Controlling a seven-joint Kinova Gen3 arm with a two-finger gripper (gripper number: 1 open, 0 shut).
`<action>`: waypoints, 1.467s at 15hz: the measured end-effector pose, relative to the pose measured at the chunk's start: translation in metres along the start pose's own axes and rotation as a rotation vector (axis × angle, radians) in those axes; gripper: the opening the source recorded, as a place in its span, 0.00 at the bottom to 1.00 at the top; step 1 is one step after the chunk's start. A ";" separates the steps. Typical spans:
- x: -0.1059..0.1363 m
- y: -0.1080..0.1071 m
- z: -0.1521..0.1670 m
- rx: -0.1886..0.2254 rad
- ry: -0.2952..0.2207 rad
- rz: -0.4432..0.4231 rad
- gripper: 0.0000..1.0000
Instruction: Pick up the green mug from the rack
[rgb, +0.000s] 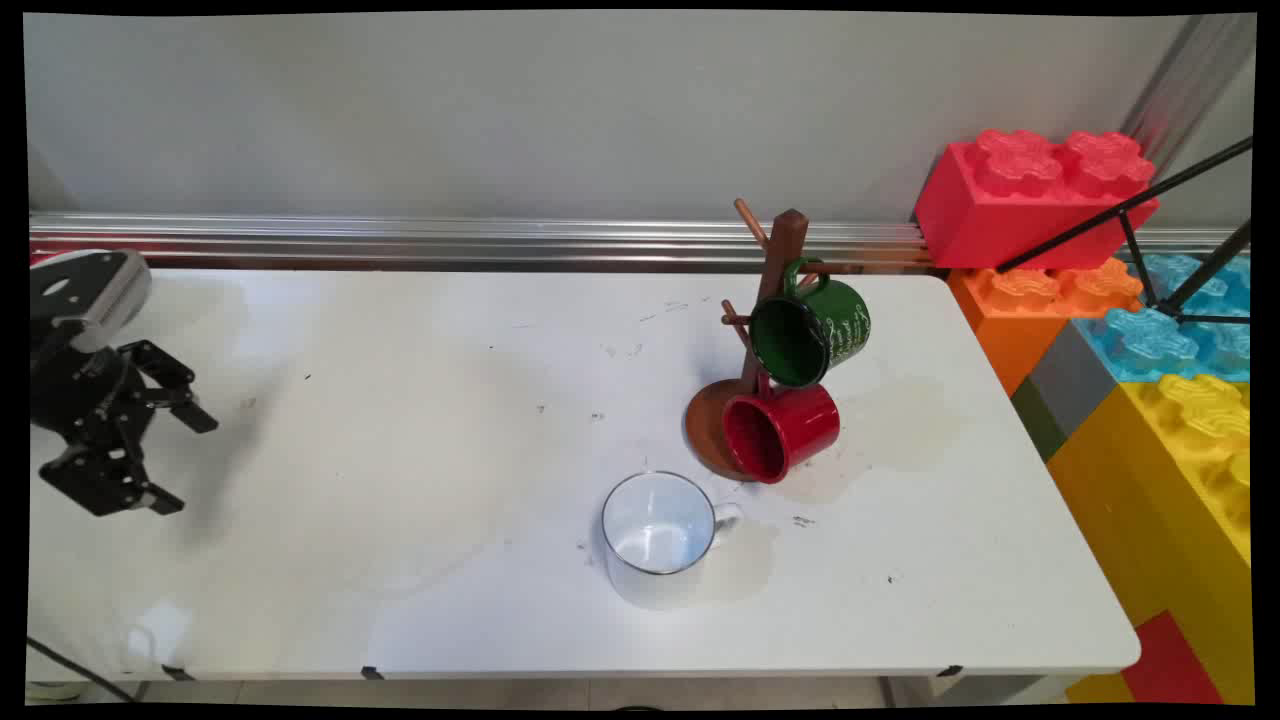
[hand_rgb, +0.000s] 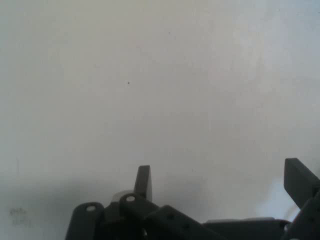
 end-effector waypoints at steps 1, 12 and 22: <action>0.002 0.000 0.001 0.002 0.011 0.000 1.00; 0.079 -0.013 -0.014 -0.010 0.401 -0.082 1.00; 0.128 -0.010 -0.032 -0.036 0.661 -0.089 1.00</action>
